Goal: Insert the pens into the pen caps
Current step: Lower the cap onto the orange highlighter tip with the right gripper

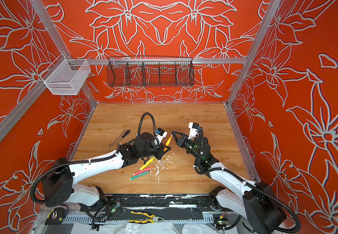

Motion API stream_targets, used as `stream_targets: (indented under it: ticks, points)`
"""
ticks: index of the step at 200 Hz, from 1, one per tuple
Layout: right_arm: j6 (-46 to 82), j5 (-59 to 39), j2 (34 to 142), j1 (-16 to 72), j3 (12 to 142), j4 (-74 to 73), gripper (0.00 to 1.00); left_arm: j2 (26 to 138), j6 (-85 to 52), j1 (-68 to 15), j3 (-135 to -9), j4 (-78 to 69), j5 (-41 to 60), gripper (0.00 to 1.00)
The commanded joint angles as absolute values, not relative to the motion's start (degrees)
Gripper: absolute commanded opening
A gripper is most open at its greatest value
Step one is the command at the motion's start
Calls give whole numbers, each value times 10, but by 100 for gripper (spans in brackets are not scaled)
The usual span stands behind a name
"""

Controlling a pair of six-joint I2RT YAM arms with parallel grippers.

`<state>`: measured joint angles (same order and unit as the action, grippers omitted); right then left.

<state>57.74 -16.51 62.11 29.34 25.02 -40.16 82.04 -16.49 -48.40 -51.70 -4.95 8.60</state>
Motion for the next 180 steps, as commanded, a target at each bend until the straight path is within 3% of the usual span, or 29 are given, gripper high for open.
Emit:
stream_targets:
  ticks: [1, 100, 180]
  points:
    - [588, -189, 629, 294, 265, -422, 0, 814, -160, -487, -525, -51, 78, 0]
    - [589, -217, 646, 302, 265, -445, 0, 803, -161, -487, -519, -47, 44, 0]
    - [537, -211, 677, 372, 278, -448, 0, 778, -169, -480, -501, -48, 6, 0]
